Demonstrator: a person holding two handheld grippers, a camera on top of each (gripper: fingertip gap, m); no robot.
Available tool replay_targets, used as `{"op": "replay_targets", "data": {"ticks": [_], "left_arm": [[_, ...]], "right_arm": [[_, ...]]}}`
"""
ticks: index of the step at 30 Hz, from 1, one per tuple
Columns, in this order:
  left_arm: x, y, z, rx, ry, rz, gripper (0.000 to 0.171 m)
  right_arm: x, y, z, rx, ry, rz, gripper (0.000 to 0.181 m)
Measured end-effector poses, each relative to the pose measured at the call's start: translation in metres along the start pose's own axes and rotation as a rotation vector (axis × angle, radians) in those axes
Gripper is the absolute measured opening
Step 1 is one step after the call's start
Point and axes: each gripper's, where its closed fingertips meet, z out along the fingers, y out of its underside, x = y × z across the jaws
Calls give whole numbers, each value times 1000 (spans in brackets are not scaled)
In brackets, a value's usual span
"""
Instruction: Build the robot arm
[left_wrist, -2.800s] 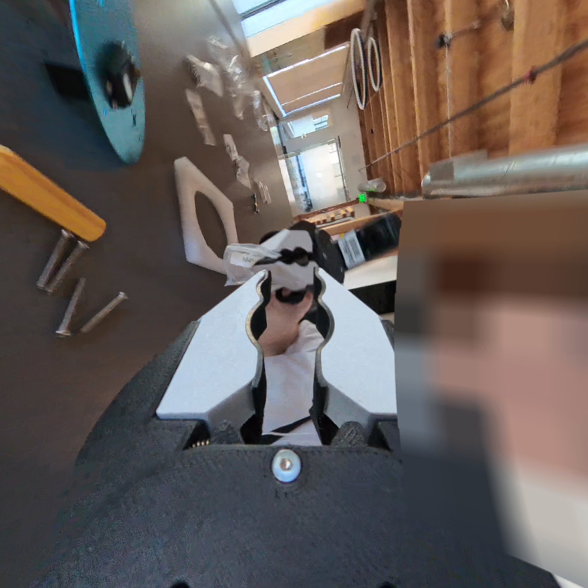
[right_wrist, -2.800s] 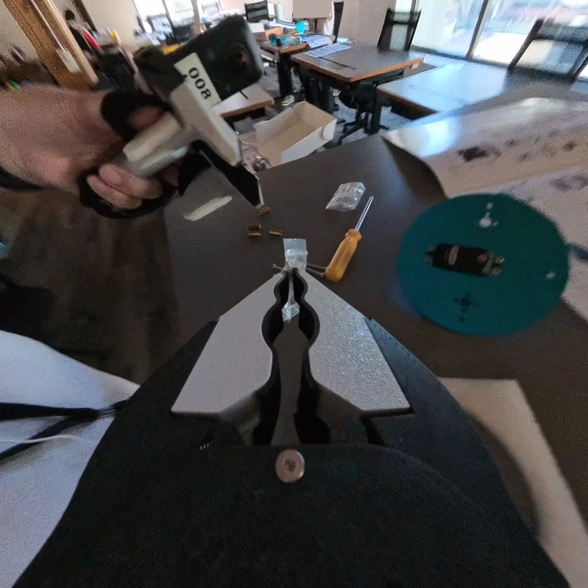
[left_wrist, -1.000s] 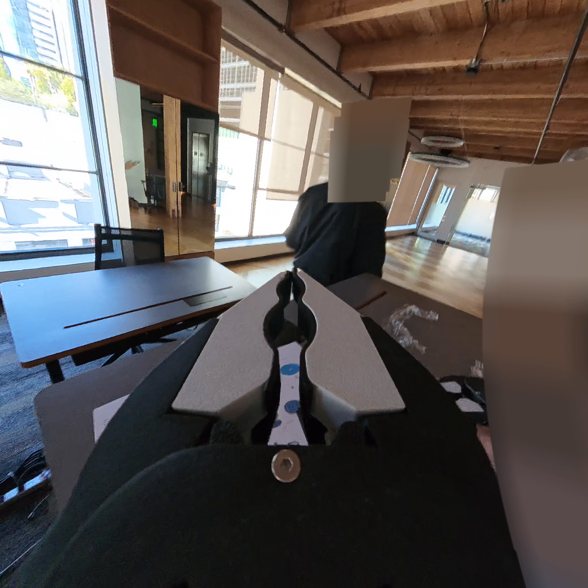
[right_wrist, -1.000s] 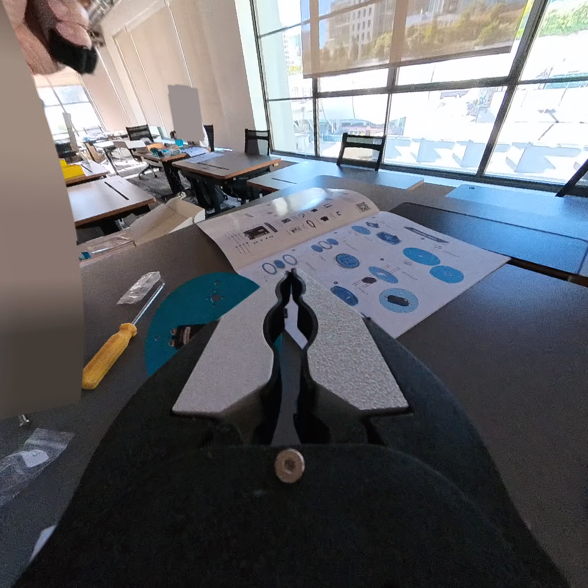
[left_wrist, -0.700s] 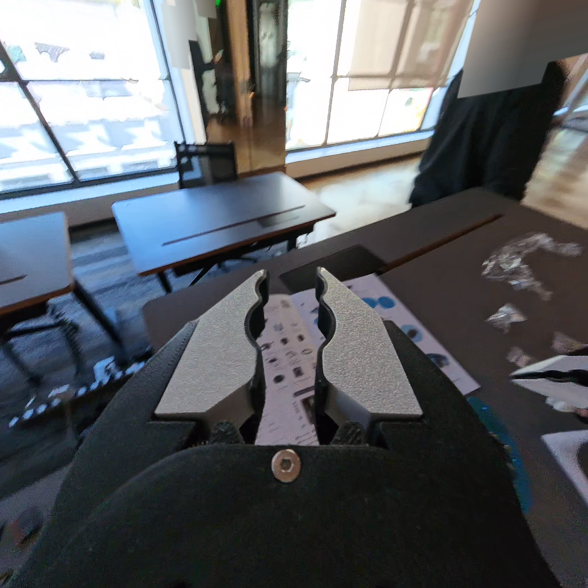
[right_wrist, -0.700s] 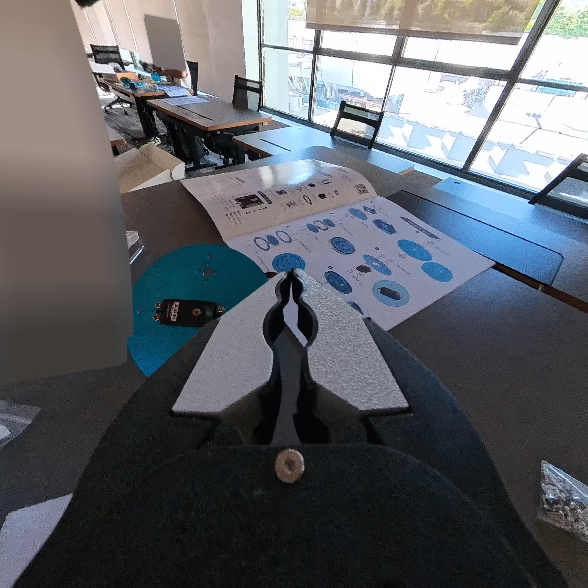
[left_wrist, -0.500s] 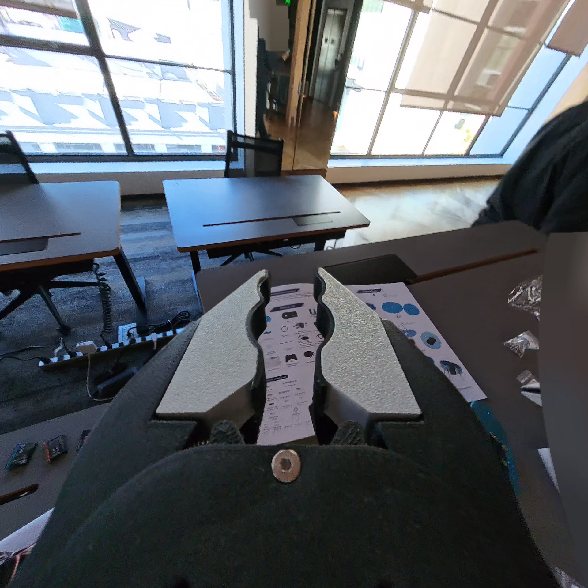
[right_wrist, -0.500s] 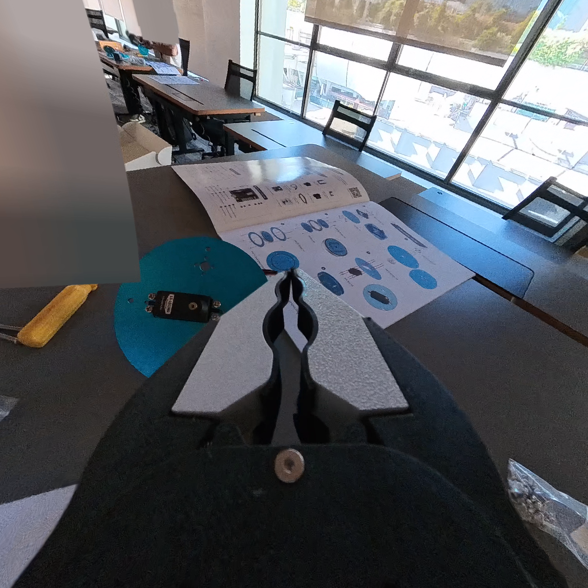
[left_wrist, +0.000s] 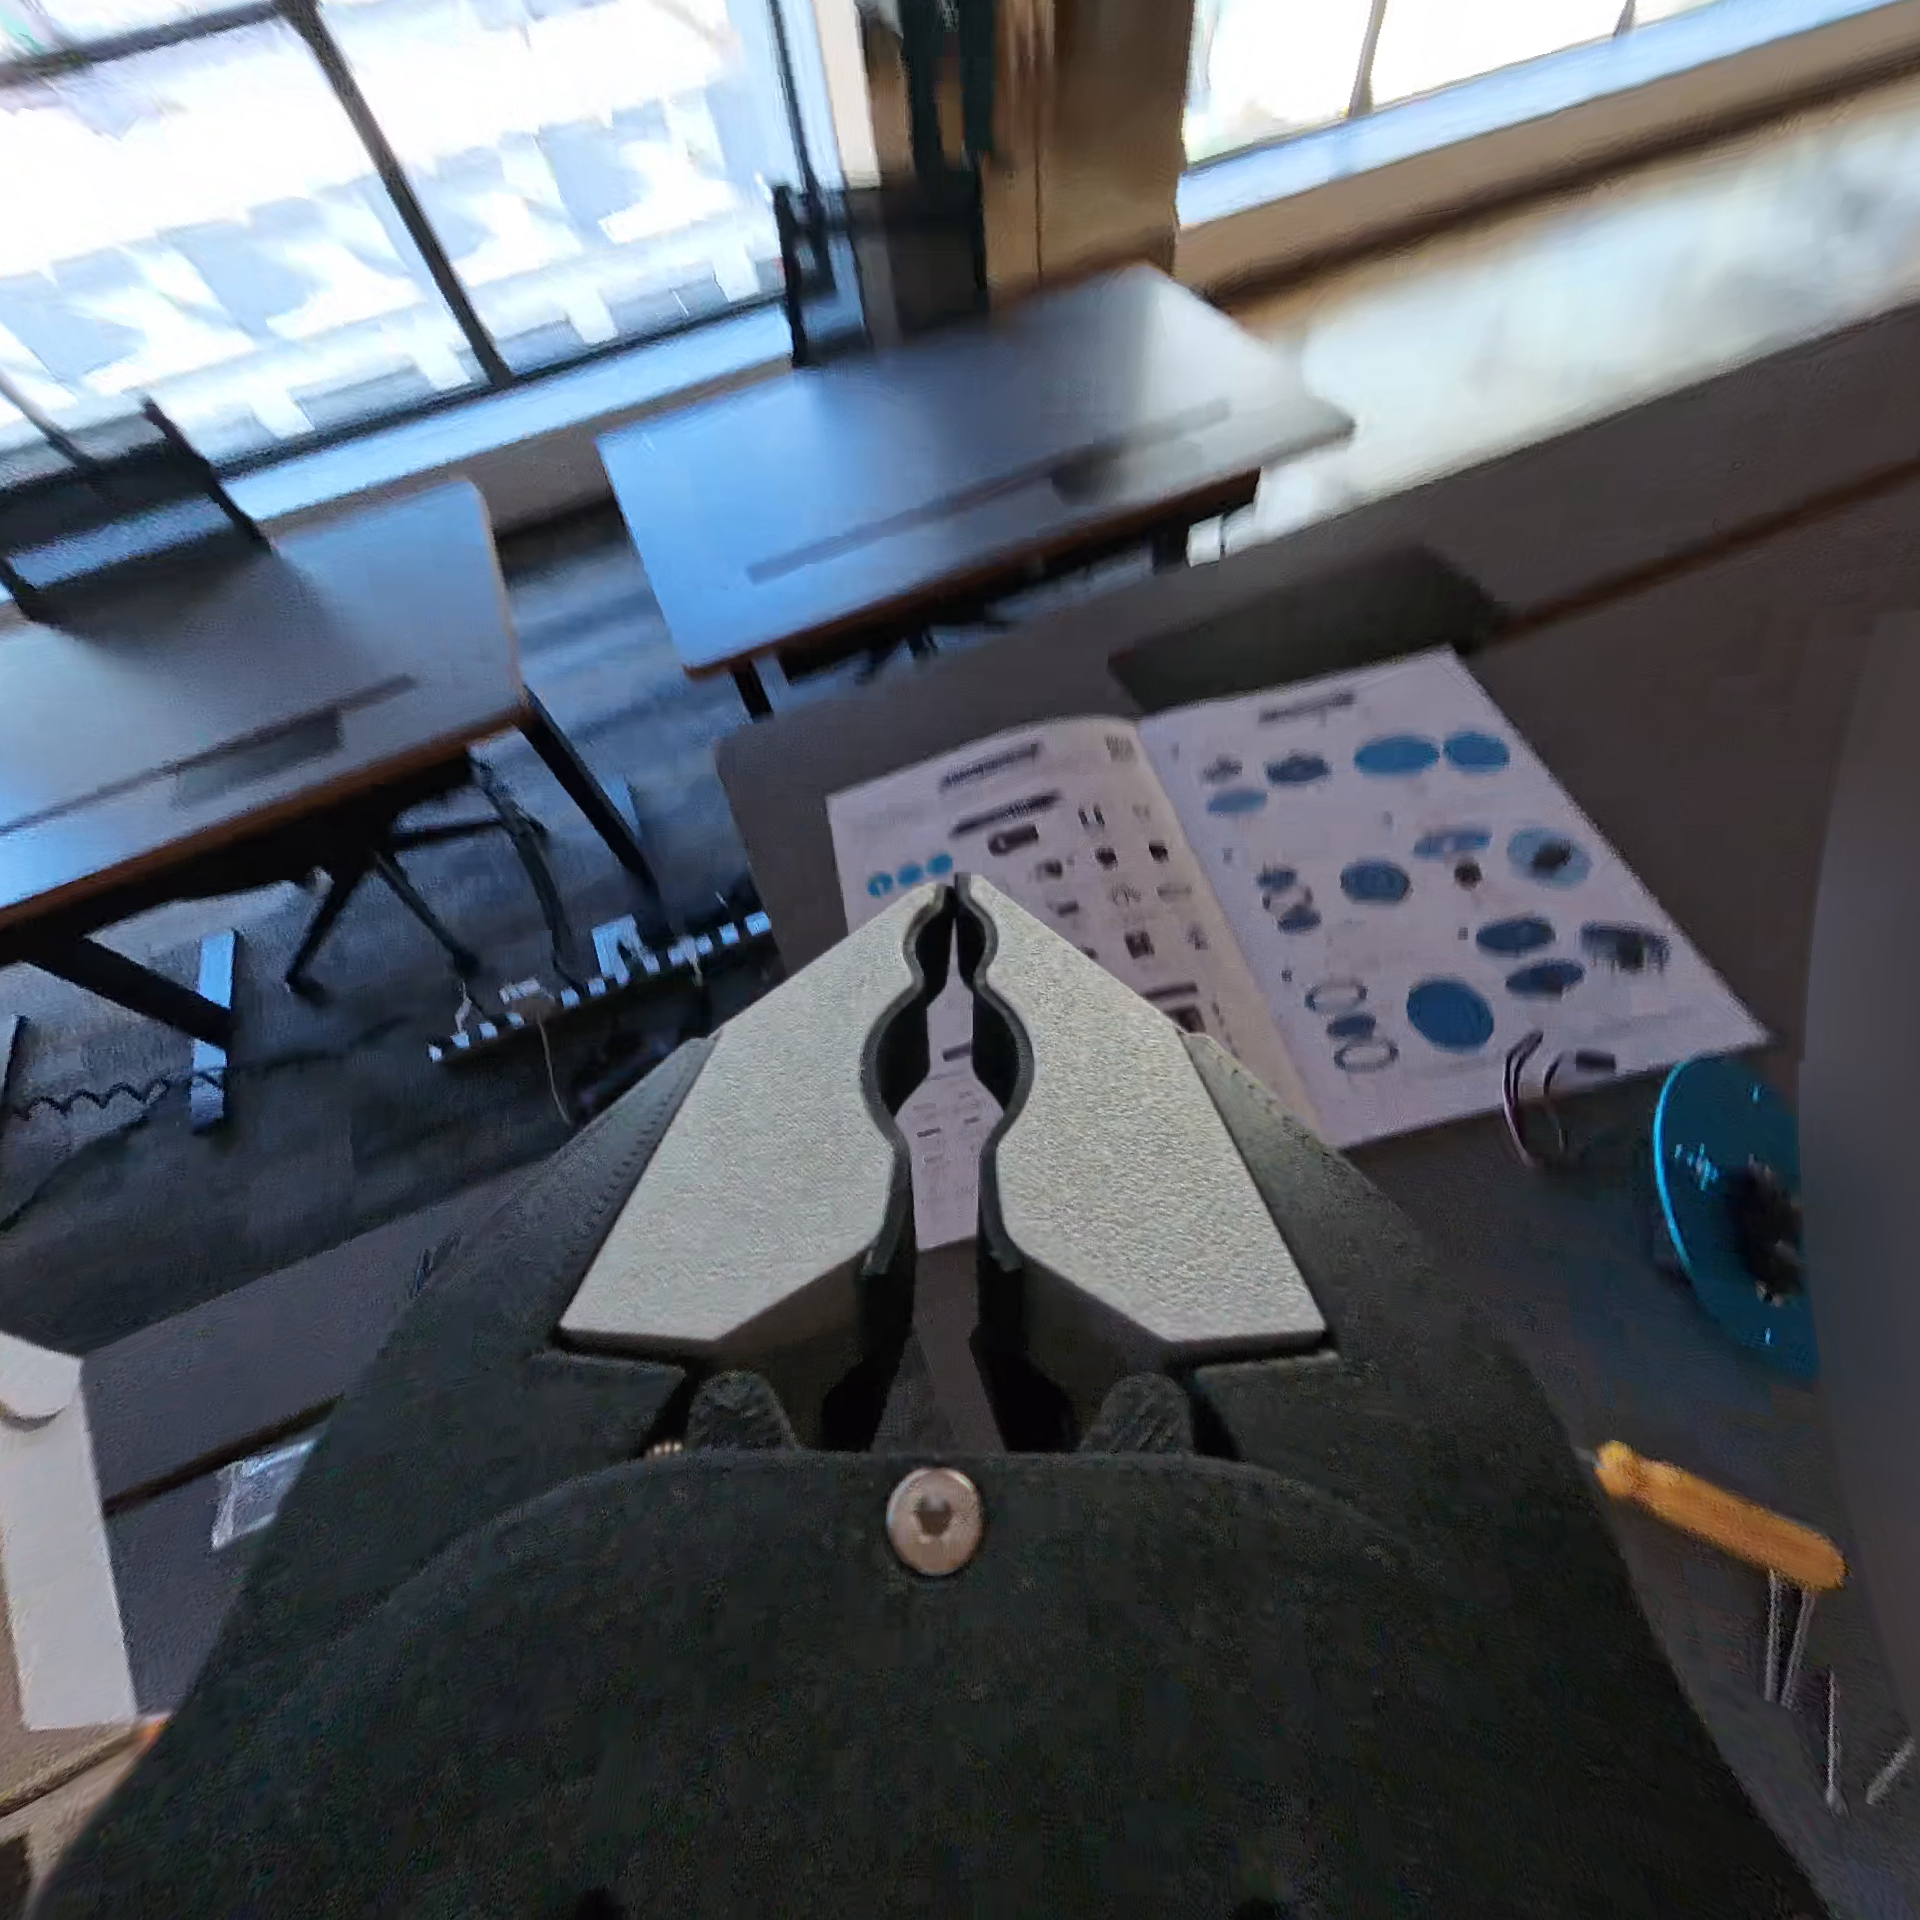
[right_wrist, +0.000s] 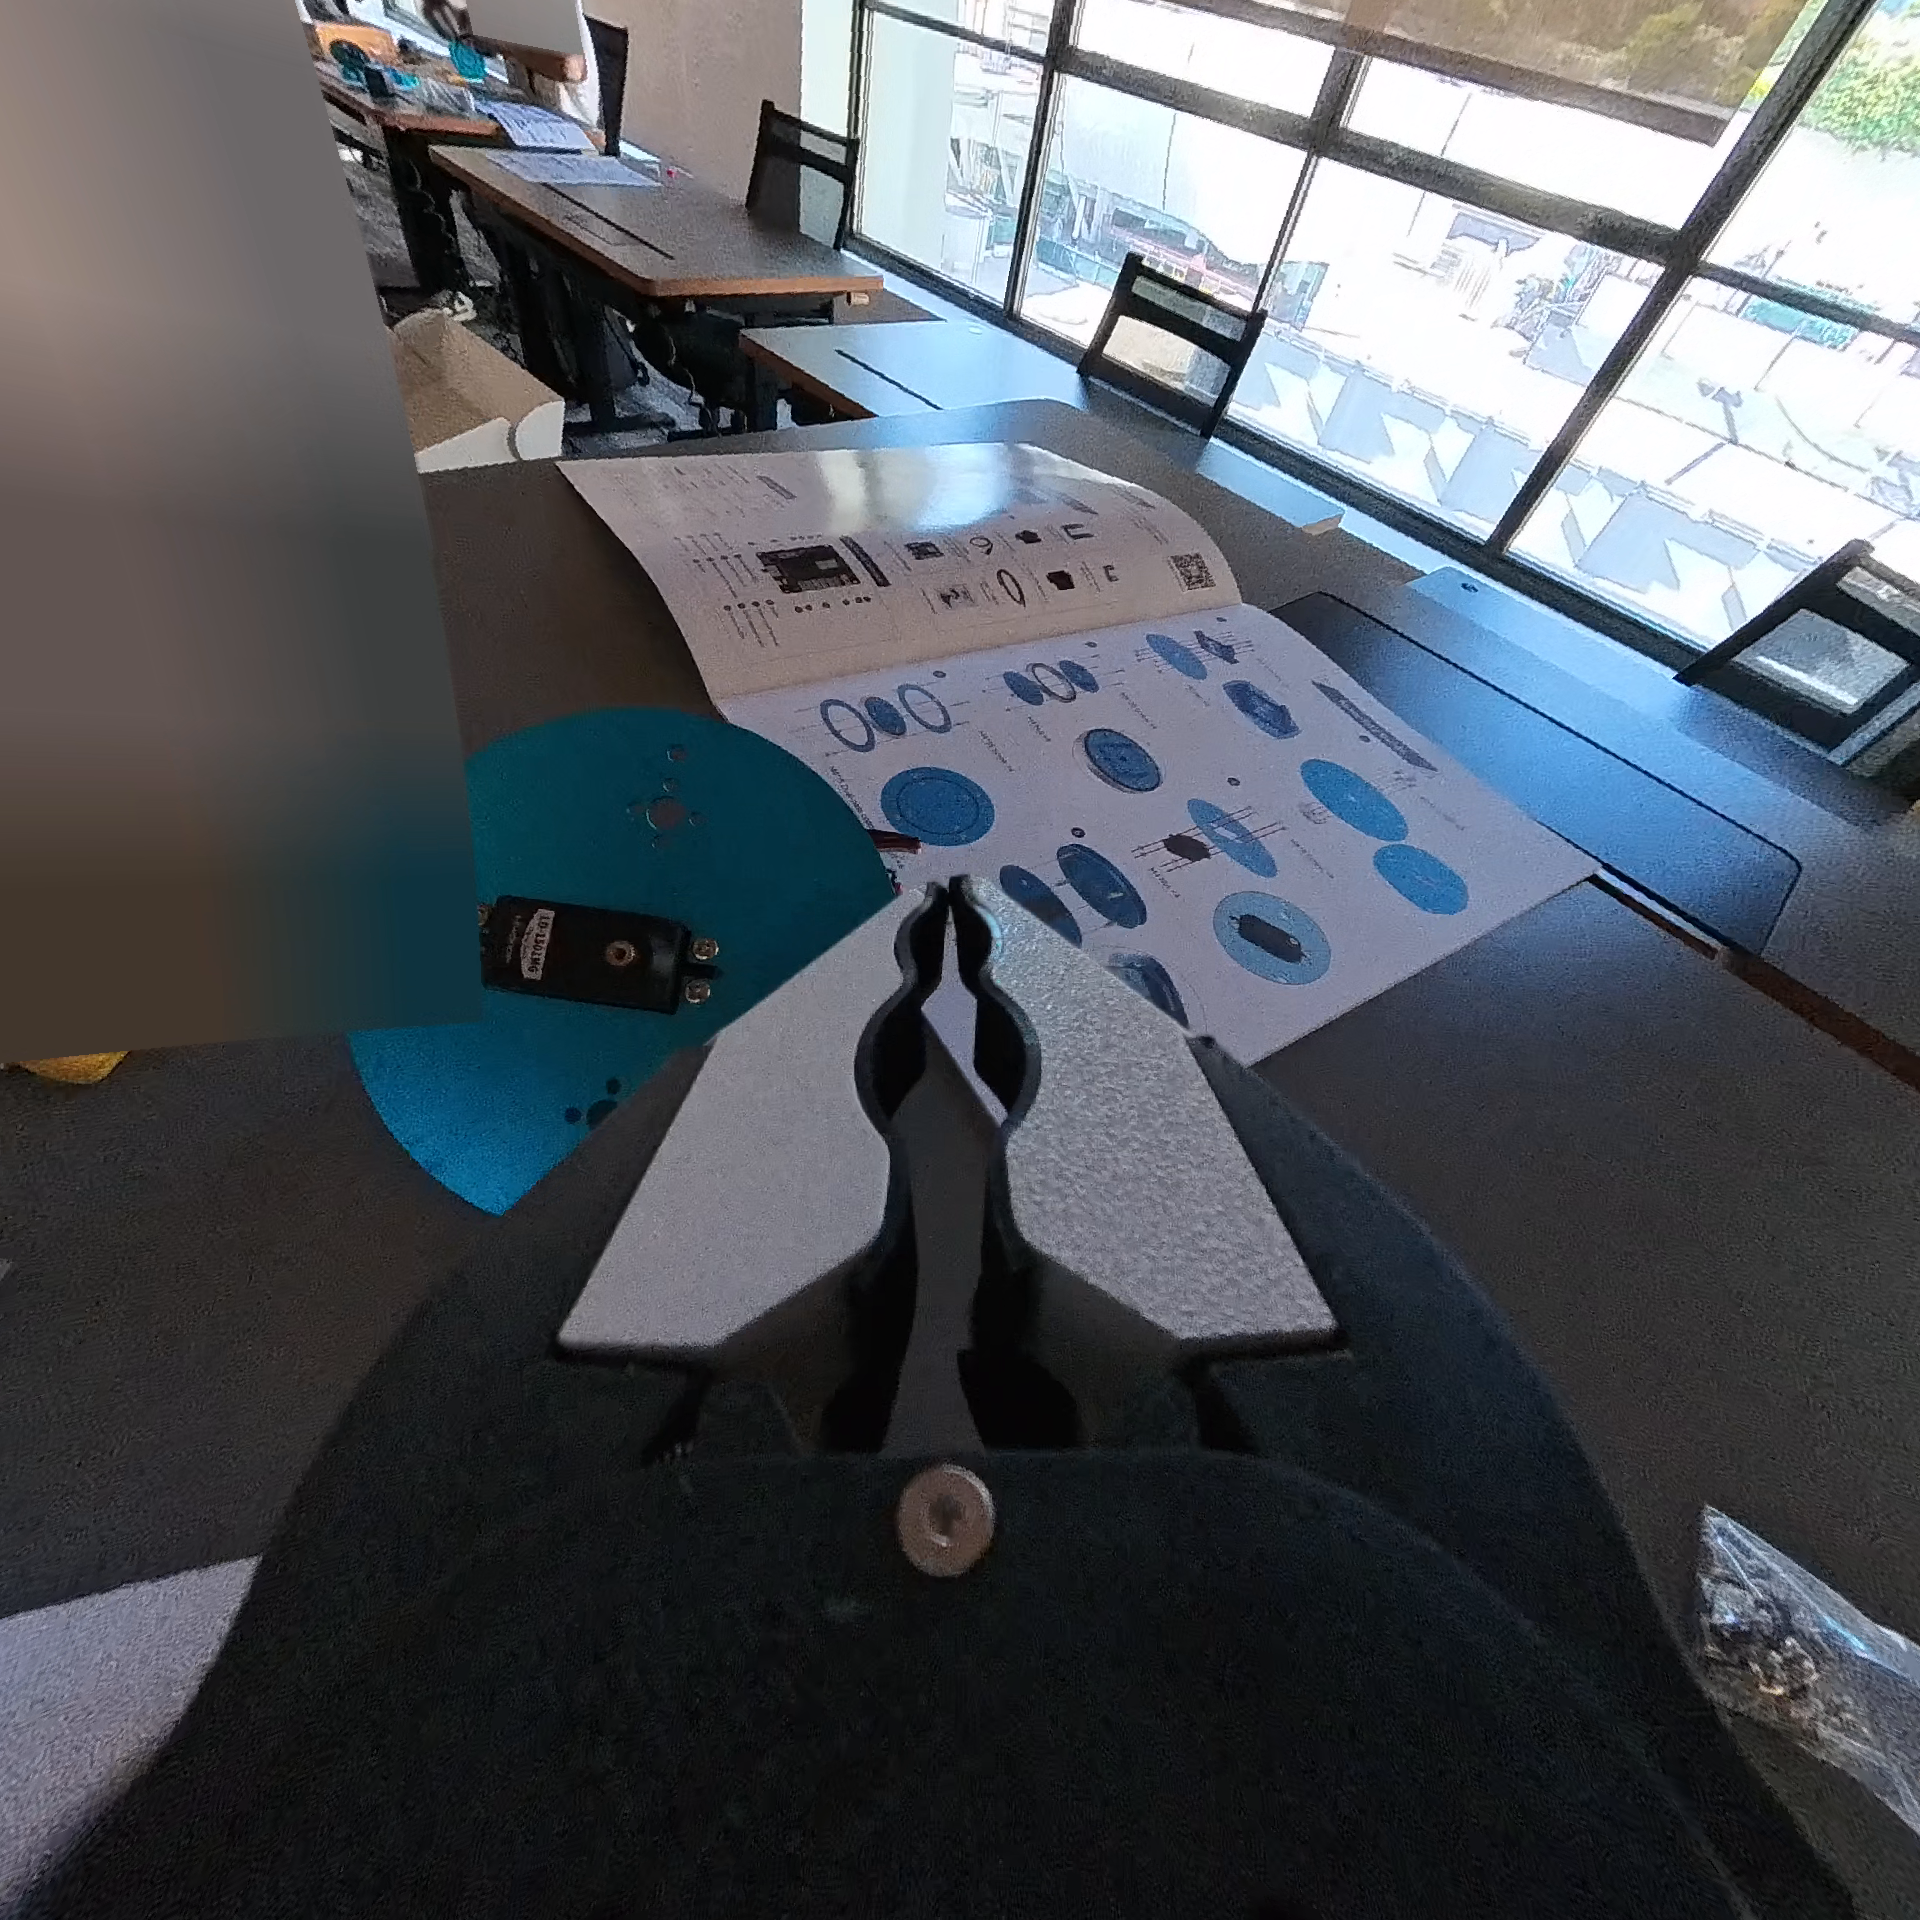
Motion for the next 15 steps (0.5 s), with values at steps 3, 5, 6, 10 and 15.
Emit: {"op": "replay_targets", "data": {"ticks": [3,5,6,10,15], "left_arm": [[25,24,63,-180,186,25,0],[56,32,99,-232,369,11,0],[71,37,113,-263,438,-2,0],[132,66,149,-394,595,76,0],[171,106,186,-497,612,275,1]], "right_arm": [[1,3,-1,-11,0,-5,0],[2,3,-1,-12,-2,-2,0],[2,3,-1,-13,-5,1,0],[-1,5,-1,-22,-22,7,1],[-7,8,1,-42,-34,-21,2]]}}
